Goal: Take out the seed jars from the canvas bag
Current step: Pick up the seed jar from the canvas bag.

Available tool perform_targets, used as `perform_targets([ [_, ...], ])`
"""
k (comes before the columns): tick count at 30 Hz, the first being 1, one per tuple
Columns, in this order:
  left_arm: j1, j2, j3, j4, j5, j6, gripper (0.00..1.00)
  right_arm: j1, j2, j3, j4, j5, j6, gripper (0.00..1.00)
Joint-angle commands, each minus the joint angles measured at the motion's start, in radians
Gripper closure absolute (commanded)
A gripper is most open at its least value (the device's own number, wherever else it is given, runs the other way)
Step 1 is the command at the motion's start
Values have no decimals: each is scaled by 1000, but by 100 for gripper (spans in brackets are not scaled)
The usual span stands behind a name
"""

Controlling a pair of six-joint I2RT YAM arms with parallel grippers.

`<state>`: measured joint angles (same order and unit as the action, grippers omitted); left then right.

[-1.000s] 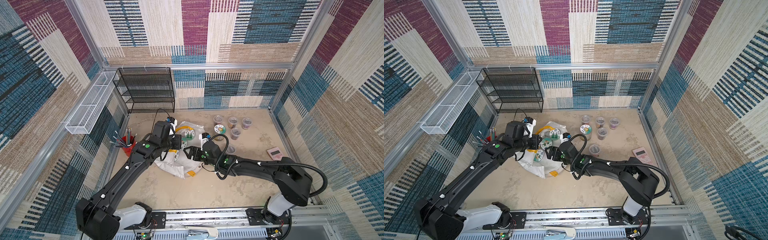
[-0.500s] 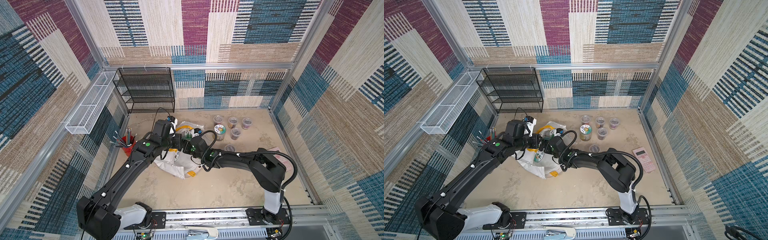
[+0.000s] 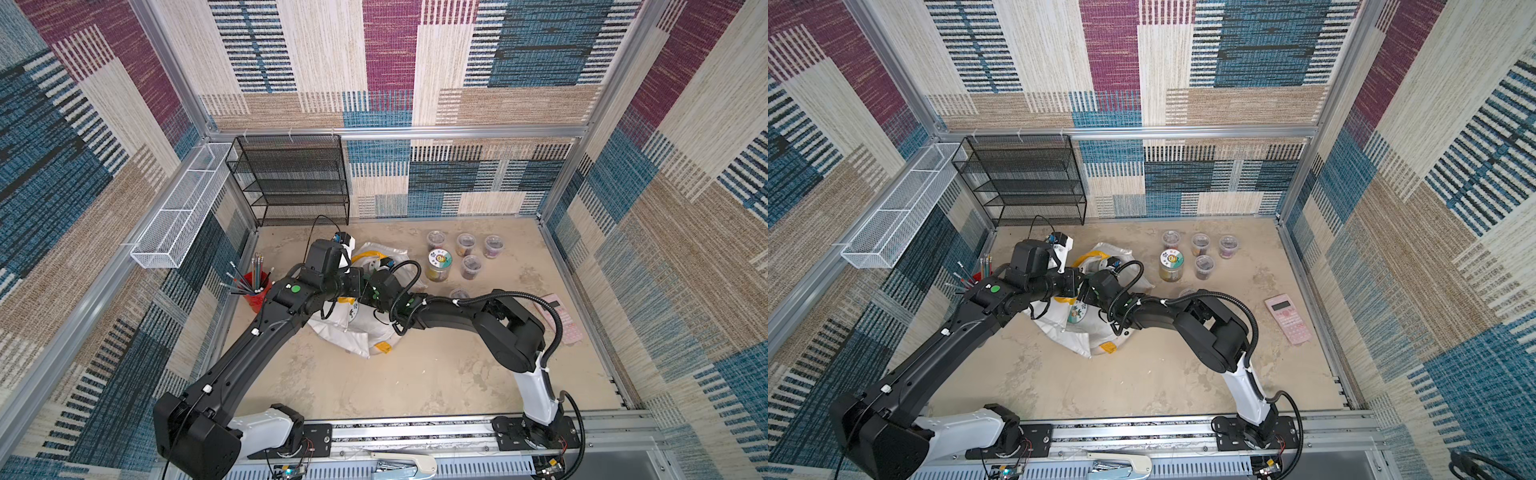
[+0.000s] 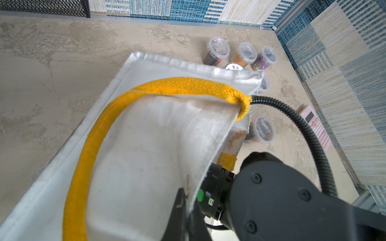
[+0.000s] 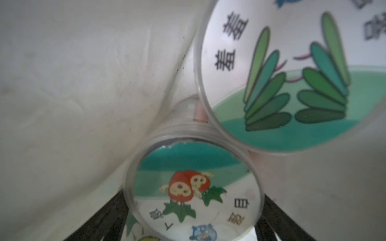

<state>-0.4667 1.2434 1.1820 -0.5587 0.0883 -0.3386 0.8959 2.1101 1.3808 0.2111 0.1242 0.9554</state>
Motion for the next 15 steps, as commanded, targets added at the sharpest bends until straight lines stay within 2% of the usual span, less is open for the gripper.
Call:
perform_targets([
  [1,0,-7,4,10,19,4,100,-4,22,29,16,-6,-15,10],
  [4,0,-10,1,9,18,3,100,-6,41,50,15,-16,-12,11],
  [5,0,-10,1,9,18,3,100,-8,49,59,8,-21,-12,14],
  [9,0,-10,2,7,15,4,100,-9,52,68,-12,-9,-23,45],
  [10,0,-9,2,7,13,3,100,-10,42,56,-2,-2,-32,50],
  [12,0,-5,1,7,9,1,100,-9,18,33,14,19,-58,56],
  [15,0,0,-4,5,0,-2,100,-9,-19,7,24,52,-96,60],
])
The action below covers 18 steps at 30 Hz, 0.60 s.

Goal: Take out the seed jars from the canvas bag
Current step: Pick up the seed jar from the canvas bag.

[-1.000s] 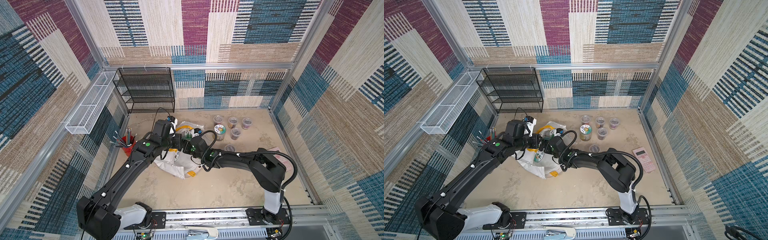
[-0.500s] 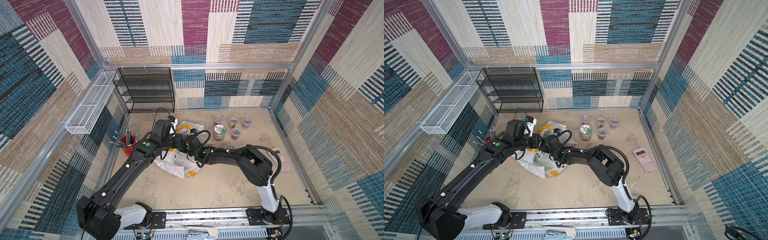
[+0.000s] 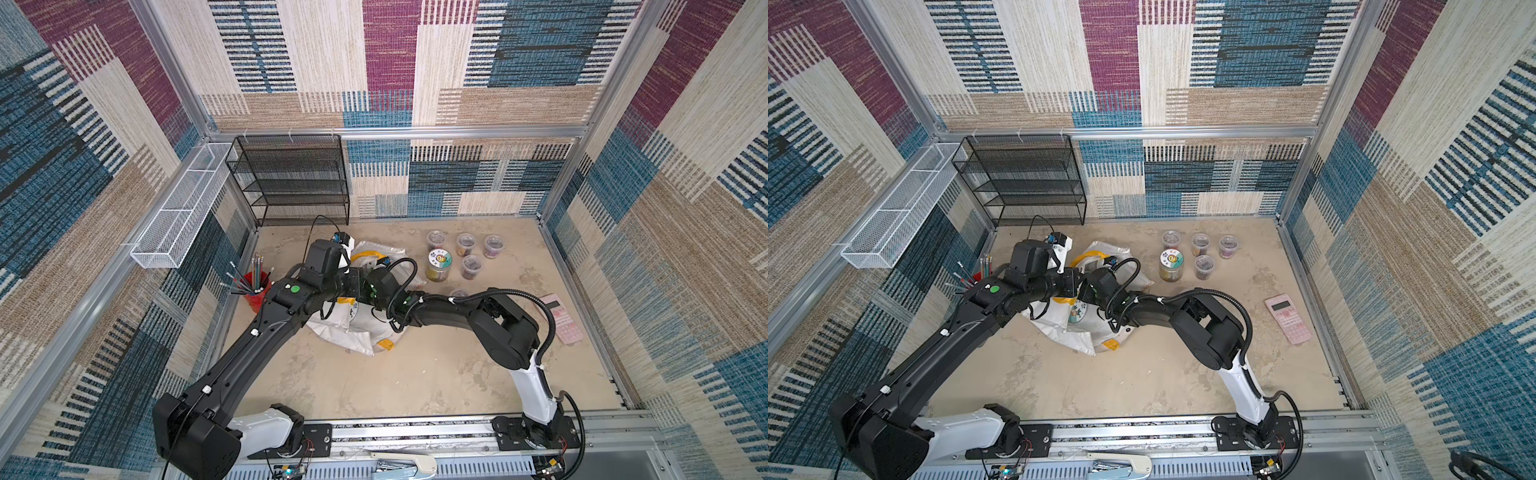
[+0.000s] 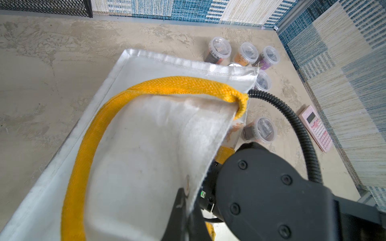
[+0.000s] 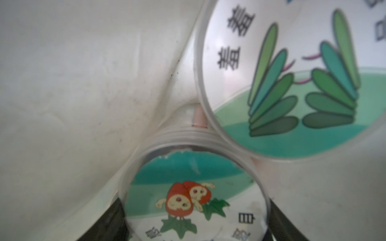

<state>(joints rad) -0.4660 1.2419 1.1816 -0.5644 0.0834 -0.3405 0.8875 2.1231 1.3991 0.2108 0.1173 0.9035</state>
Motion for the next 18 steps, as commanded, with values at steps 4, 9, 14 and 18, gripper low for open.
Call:
perform_targets([
  [4,0,5,1,-1,-23,0,100,0,-86,-46,48,79,-88,60],
  [9,1,6,-2,4,-26,-3,100,2,-146,-71,50,88,-132,60],
  [14,1,9,0,8,-27,-2,100,3,-239,-155,39,85,-157,60],
  [18,3,12,0,12,-28,-3,100,7,-363,-218,-12,92,-206,60],
])
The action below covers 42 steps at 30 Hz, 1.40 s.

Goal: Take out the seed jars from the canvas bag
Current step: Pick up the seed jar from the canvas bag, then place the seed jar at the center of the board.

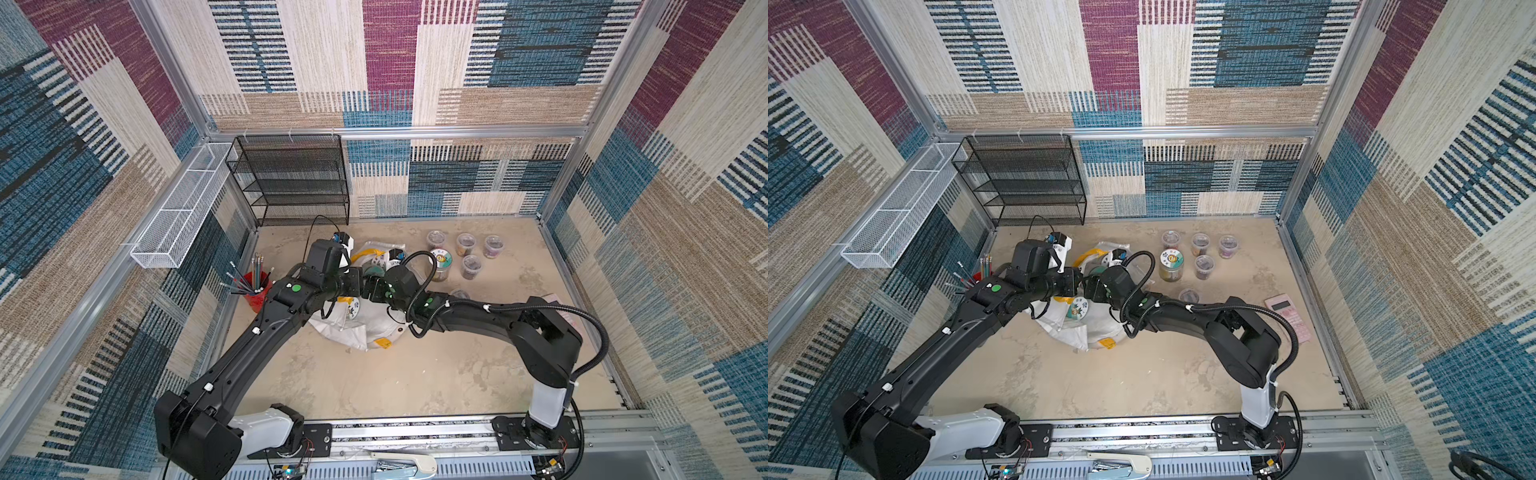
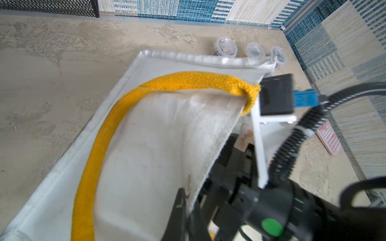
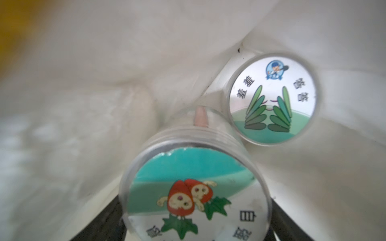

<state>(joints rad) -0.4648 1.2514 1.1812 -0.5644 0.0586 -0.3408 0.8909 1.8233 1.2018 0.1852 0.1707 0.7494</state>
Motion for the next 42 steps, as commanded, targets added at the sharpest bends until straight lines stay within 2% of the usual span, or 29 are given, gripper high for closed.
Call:
perform_targets([
  [1,1,3,-1,15,-2,-3,100,3,-92,-30,-8,35,-63,60],
  [6,2,11,-6,28,-5,-7,100,5,-247,-97,-143,3,-92,61],
  [10,3,16,-18,42,-13,-10,100,5,-411,-156,-261,28,-120,61],
  [16,5,23,-10,42,-25,2,100,-15,-609,-88,-573,60,-176,60],
  [20,3,13,-34,54,-17,-1,100,-116,-668,-24,-806,73,-201,60],
  [23,6,2,-43,62,-10,0,100,-194,-664,43,-949,152,-248,59],
  [29,6,-7,-41,78,16,-4,100,-368,-577,164,-1093,211,-314,57],
  [32,6,-14,-50,93,28,-6,100,-453,-565,146,-1090,227,-340,57],
  [37,7,-18,-56,105,44,0,100,-619,-552,79,-1028,159,-400,57],
  [42,8,-20,-68,127,70,2,100,-734,-490,44,-963,94,-443,57],
])
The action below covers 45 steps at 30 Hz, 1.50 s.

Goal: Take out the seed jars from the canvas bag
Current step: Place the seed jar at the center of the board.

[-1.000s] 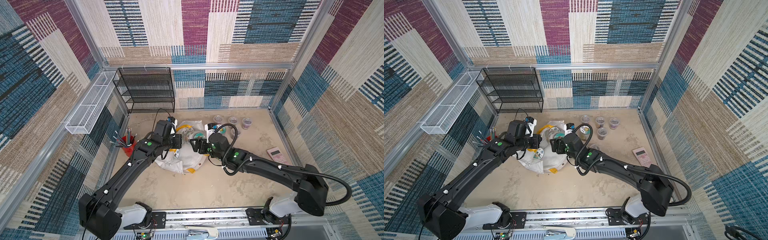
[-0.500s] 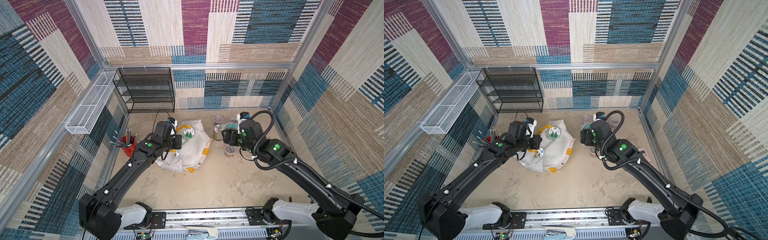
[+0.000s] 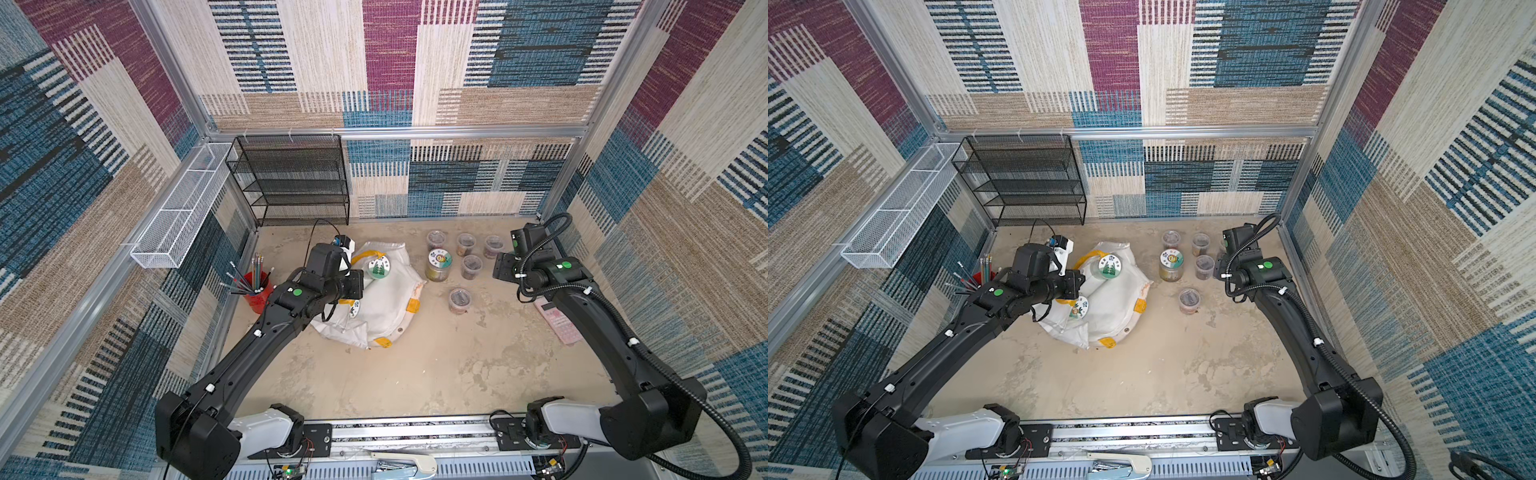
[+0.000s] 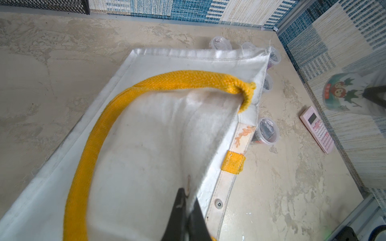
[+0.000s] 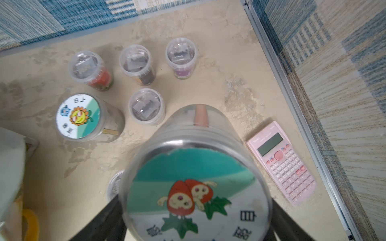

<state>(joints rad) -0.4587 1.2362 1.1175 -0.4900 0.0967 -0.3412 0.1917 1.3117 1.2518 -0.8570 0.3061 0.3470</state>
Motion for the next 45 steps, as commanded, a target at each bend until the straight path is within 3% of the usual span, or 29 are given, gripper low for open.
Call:
perform_targets([
  [1,2,-3,-8,57,39,1,100,-49,33,-12,94,-56,-48,57],
  [14,2,-6,-21,90,74,-6,100,-167,237,2,237,-170,-67,58],
  [27,4,-20,-33,72,64,9,100,-177,425,44,298,-186,-82,58],
  [37,5,-11,-16,53,54,11,100,-183,486,37,344,-215,-88,55],
  [40,5,-9,-16,52,51,11,100,-184,491,37,346,-220,-84,46],
  [42,5,-5,-10,47,49,13,100,-184,474,30,356,-234,-82,25],
  [45,5,-5,-3,42,47,18,100,-184,439,44,359,-230,-69,10],
])
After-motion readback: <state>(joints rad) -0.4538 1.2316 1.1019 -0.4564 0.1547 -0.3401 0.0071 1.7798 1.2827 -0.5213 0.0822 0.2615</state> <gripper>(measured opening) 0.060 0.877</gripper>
